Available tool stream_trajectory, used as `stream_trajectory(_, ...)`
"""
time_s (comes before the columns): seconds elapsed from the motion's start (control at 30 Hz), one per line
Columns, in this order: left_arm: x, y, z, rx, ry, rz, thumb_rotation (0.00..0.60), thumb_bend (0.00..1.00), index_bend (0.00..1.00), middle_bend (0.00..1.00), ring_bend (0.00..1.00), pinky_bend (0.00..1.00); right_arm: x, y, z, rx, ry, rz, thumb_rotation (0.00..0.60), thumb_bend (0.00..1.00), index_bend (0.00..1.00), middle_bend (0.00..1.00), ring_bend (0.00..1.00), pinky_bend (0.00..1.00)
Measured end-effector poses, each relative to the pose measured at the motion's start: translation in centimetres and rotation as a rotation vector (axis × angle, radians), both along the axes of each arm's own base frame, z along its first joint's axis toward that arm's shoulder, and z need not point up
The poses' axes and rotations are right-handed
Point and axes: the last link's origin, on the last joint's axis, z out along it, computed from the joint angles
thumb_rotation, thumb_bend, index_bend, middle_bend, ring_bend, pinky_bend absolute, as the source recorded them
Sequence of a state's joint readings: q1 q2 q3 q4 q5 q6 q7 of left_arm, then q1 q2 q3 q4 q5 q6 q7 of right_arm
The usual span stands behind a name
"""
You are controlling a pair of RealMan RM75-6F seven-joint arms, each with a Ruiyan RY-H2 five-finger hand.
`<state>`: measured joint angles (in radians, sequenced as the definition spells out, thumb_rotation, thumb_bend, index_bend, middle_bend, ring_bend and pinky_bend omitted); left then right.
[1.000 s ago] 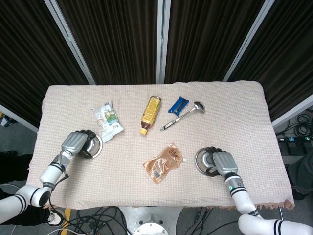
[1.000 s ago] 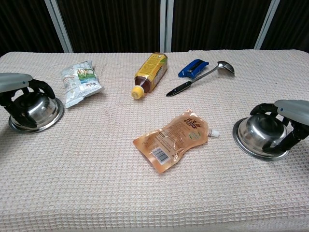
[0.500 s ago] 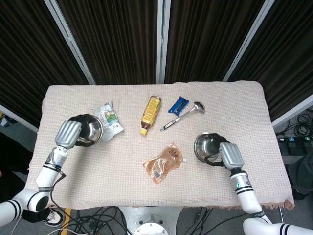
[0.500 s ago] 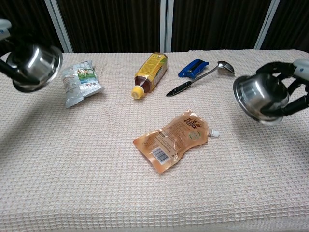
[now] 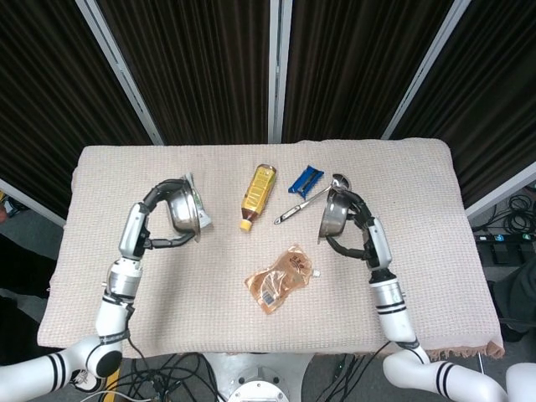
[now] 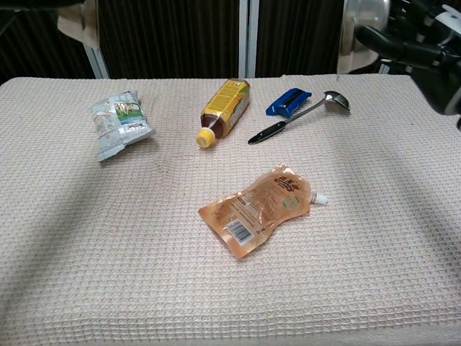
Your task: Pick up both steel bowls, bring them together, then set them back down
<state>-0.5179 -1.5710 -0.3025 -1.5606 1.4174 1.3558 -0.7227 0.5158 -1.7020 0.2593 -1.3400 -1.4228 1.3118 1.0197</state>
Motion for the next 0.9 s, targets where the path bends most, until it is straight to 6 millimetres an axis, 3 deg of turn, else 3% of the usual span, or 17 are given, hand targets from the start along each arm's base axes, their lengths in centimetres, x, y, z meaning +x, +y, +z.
stream_trajectory(0.2, 2.6, -0.3, -0.7, -0.066, -0.046, -0.079, 0.600, 0.00, 0.54, 0.55, 0.52, 0.71, 5.1, -2.1, -3.4, 0.165, -0.202, 0.135, 0.600, 0.23, 0.44, 0.33, 0.25, 0.39)
stream_trajectory(0.4, 3.9, -0.2, -1.4, -0.102, -0.018, -0.122, 0.600, 0.00, 0.54, 0.55, 0.52, 0.71, 9.2, -2.9, -5.8, 0.250, -0.236, 0.224, 0.600, 0.23, 0.44, 0.33, 0.25, 0.39)
stream_trajectory(0.7, 5.2, 0.4, -2.3, -0.127, -0.031, -0.126, 0.600, 0.00, 0.54, 0.55, 0.52, 0.71, 13.4, -2.8, -7.6, 0.313, -0.270, 0.301, 0.600, 0.21, 0.44, 0.33, 0.25, 0.39)
stream_trajectory(0.9, 4.7, 0.5, -1.6, -0.095, -0.035, -0.112, 0.600, 0.00, 0.54, 0.55, 0.53, 0.71, 13.0, -3.0, -7.6, 0.309, -0.274, 0.290, 0.600, 0.20, 0.44, 0.33, 0.25, 0.39)
